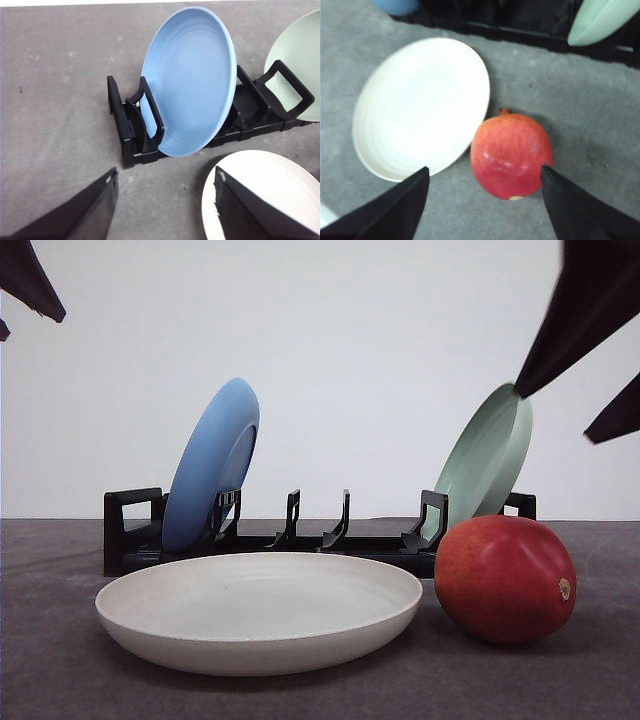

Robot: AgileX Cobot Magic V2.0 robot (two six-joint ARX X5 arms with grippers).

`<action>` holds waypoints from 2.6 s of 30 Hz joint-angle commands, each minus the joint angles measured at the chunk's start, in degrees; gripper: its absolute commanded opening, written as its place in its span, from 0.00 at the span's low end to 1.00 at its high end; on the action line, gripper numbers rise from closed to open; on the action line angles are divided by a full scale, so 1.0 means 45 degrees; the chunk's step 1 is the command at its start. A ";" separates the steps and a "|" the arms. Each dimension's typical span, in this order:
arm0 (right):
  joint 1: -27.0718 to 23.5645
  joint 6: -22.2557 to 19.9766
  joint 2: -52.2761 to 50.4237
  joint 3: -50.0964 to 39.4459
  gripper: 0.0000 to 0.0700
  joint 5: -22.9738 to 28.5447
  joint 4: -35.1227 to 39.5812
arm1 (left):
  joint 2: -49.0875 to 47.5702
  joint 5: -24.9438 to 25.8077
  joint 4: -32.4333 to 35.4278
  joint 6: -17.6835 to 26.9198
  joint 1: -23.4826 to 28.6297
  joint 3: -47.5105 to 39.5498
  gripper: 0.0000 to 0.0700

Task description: Place pomegranate in white plate

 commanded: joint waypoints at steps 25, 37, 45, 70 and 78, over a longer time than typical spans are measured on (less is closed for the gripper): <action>0.0828 -0.0494 0.7101 0.2023 0.90 0.1213 0.0744 | 0.0073 0.0063 -0.0549 0.0087 -0.0039 0.0117 0.50; 0.0823 -0.0525 0.7367 0.2155 0.71 0.1153 0.0024 | 0.0073 0.0063 -0.0647 0.0083 -0.0039 0.0117 0.50; 0.0870 -0.1693 0.7369 0.3685 0.71 0.1133 -0.2190 | 0.0073 0.0058 -0.0633 0.0031 -0.0034 0.0117 0.50; 0.3732 -0.2341 1.0415 0.6619 0.71 0.0426 0.0506 | 0.0073 0.0058 -0.0643 0.0033 -0.0039 0.0117 0.50; 0.4166 -0.2500 1.1366 0.6623 0.71 0.0622 0.1686 | 0.0073 0.0058 -0.0643 0.0034 -0.0039 0.0117 0.50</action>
